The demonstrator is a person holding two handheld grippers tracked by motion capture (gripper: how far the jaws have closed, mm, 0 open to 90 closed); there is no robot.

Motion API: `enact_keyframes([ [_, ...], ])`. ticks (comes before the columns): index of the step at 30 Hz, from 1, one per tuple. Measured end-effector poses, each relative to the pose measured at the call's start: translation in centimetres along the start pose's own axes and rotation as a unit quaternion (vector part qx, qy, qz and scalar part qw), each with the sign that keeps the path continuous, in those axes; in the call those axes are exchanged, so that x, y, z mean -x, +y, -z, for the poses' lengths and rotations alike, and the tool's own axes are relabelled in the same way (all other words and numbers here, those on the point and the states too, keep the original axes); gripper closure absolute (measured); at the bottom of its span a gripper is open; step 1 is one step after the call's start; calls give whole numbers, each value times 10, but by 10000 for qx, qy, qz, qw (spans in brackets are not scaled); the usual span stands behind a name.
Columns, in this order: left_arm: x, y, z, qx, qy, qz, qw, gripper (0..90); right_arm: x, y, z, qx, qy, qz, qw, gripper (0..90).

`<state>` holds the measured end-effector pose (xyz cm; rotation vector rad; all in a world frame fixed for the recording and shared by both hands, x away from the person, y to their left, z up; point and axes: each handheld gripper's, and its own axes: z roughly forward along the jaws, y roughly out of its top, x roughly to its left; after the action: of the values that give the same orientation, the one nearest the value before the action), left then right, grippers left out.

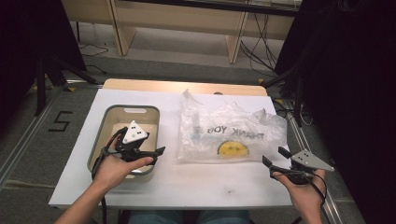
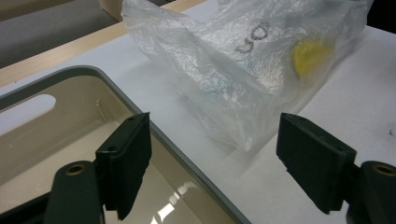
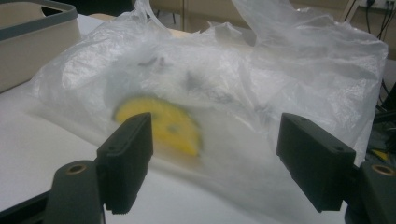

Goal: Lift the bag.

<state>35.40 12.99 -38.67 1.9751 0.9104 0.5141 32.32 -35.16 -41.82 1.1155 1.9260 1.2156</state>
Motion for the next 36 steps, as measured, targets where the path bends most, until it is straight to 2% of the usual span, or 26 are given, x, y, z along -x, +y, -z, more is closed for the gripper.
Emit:
enact_keyframes([
  [13, -9, -14, 5, 15, -207, -47, 9998, 262, -3, -13, -2, -135, 151, -64, 9998, 284],
  [23, -14, -21, 8, 53, -85, 56, 9999, 262, -5, -19, -2, -165, 160, -79, 9997, 284],
  [36, -10, -22, 6, 56, -122, -10, 9999, 260, -5, -25, -4, -186, 186, -110, 9996, 286],
])
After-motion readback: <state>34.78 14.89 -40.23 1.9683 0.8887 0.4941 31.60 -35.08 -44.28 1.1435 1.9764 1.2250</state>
